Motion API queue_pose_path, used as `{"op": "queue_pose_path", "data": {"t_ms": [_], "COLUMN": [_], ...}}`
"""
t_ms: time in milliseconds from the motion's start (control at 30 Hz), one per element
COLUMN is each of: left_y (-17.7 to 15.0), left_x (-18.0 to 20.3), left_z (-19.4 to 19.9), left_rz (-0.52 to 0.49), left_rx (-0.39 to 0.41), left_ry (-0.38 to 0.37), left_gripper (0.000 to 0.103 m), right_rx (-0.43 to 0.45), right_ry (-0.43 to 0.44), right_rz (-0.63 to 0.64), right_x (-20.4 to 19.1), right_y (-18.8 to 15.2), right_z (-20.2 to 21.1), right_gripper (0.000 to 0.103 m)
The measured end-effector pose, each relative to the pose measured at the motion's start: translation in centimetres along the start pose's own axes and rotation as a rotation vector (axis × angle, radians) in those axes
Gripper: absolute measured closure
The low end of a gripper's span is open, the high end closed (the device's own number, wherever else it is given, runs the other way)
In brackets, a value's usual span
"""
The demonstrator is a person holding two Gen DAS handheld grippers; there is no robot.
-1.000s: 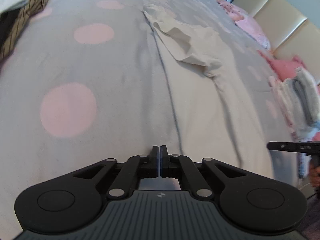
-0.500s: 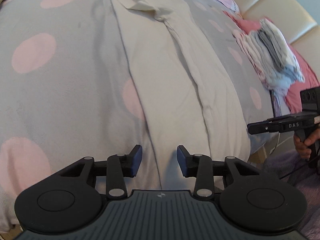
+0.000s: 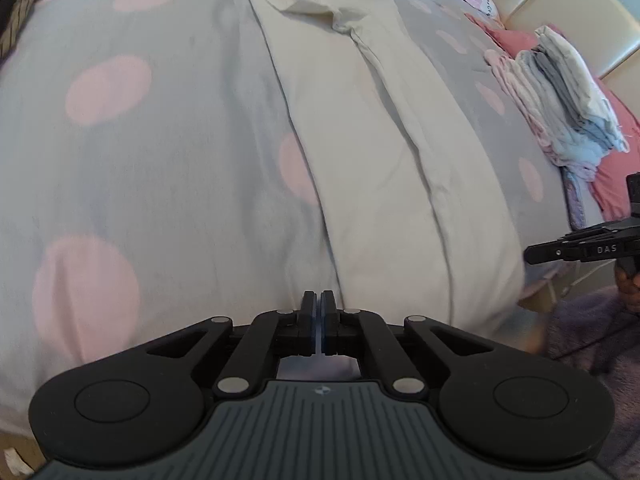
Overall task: Fold clothes
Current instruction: 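Pull the hem with both tools down over the bed edge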
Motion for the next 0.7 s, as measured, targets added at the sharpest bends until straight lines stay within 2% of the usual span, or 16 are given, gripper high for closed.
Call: {"op": "queue_pose_path", "data": {"t_ms": [33, 100, 200, 267, 367, 467, 567, 667, 700], "left_y": [-0.6, -1.9, -3.6, -4.4, -5.0, -5.3, -6.1, -6.3, -6.3], "left_x": [0.4, 1.5, 2.8, 3.0, 2.8, 3.2, 3.5, 3.7, 3.7], "left_z": [-0.2, -1.0, -2.7, -3.9, -5.2, -6.3, -6.9, -6.9, -6.9], "left_rz": [-0.026, -0.106, -0.206, -0.250, -0.312, -0.376, -0.450, -0.467, -0.467], "left_rx": [-0.036, -0.101, -0.184, -0.212, -0.206, -0.183, -0.167, -0.159, -0.158], "left_ry": [-0.011, -0.003, 0.014, 0.046, 0.080, 0.079, 0.108, 0.119, 0.119], "left_gripper": [0.100, 0.078, 0.068, 0.066, 0.065, 0.065, 0.065, 0.065, 0.066], "right_rx": [-0.015, -0.055, -0.129, -0.169, -0.187, -0.189, -0.220, -0.222, -0.226], "right_ry": [0.004, 0.026, 0.015, -0.016, -0.039, -0.053, -0.037, -0.033, -0.047], "right_rz": [0.016, 0.051, 0.115, 0.169, 0.215, 0.225, 0.211, 0.200, 0.205], "right_x": [-0.1, -0.5, -1.3, -1.7, -2.0, -2.0, -1.9, -1.9, -1.9], "right_y": [-0.3, -1.2, -2.9, -3.8, -4.6, -5.0, -5.5, -5.8, -5.9], "right_z": [0.2, 0.0, -1.7, -3.1, -4.8, -6.1, -7.7, -8.9, -9.1], "right_gripper": [0.081, 0.065, 0.065, 0.065, 0.063, 0.054, 0.054, 0.055, 0.063]}}
Point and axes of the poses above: each gripper's, at about its wrist camera, not at the fingertips, and z roughly against the way its jaws point, x to its right, y to its top, the point moved 7 cm from there along -z, roughly the way its jaws point
